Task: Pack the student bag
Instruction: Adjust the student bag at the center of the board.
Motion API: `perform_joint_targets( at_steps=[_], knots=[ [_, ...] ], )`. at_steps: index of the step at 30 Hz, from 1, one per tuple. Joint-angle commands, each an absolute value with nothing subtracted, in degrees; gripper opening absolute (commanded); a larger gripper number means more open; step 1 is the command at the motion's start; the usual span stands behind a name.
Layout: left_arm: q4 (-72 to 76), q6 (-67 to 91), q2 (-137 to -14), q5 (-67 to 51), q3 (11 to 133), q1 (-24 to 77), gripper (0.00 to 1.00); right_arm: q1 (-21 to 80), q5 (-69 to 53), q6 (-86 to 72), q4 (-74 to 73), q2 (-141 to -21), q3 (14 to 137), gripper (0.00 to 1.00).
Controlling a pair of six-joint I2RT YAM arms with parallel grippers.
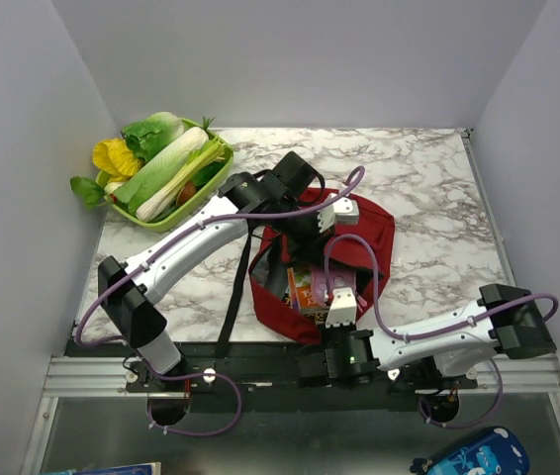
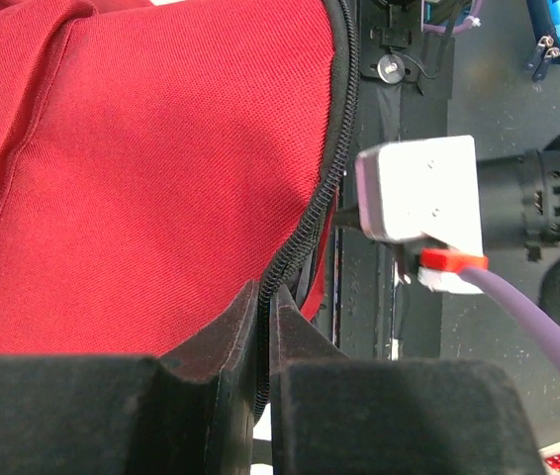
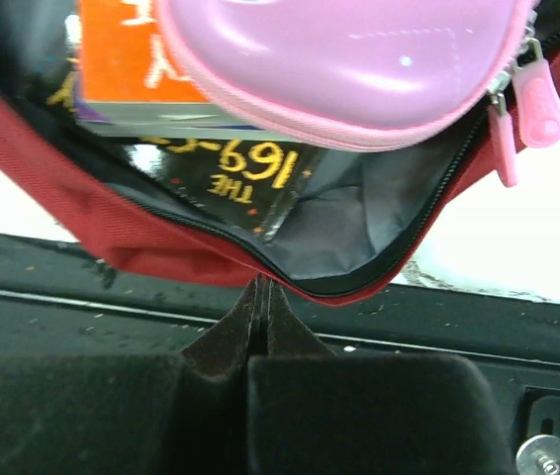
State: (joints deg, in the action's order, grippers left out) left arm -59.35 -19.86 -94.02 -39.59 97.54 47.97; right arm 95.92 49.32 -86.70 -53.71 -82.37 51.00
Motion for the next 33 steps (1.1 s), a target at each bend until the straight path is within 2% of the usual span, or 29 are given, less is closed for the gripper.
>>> perform_joint_targets(
  at_steps=[1,3,8,11,16,22,28,30,31,32,33],
  knots=[
    [-58.71,-19.86,-90.97,-39.64,95.72,48.08,0.15,93.61,49.75,-90.61,-49.93,-81.92,47.2,0.01],
    [-58.45,-19.78,-90.53,-39.2,94.84,47.99,0.14,91.42,50.1,-88.69,-47.21,-81.21,45.97,0.01],
    [-60.03,-21.26,-89.39,-39.64,92.38,48.08,0.04,86.32,47.82,-80.62,-36.94,-81.29,42.98,0.01],
    [-60.12,-21.8,-87.46,-38.85,88.96,47.99,0.01,82.1,46.23,-79.54,-35.17,-83.84,42.89,0.01],
    [-60.12,-21.97,-84.03,-38.67,84.29,44.66,0.0,76.56,45.35,-79.54,-34.01,-88.23,43.24,0.01],
    [-63.54,-24.69,-79.81,-39.72,81.39,38.77,0.0,65.84,45.26,-71.04,-28.75,-85.35,43.33,0.01],
    [-62.14,-23.64,-79.62,-39.73,78.22,38.93,0.03,64.69,42.72,-62.49,-26.54,-80.78,46.67,0.01],
    [-61.44,-23.12,-81.12,-39.73,77.96,39.2,0.04,65.13,41.93,-65.81,-27.86,-76.15,43.97,0.07],
    [-60.74,-22.94,-81.65,-39.73,78.05,39.2,0.05,65.13,42.01,-67.31,-28.64,-74.29,42.81,0.14],
    [-60.38,-22.77,-82.43,-39.64,78.22,39.29,0.05,65.13,42.53,-69.24,-31.61,-72.44,41.85,0.26],
    [-60.12,-22.33,-82.62,-39.55,78.4,39.2,0.05,65.13,43.76,-73.0,-33.21,-70.25,40.88,0.31]
  ],
)
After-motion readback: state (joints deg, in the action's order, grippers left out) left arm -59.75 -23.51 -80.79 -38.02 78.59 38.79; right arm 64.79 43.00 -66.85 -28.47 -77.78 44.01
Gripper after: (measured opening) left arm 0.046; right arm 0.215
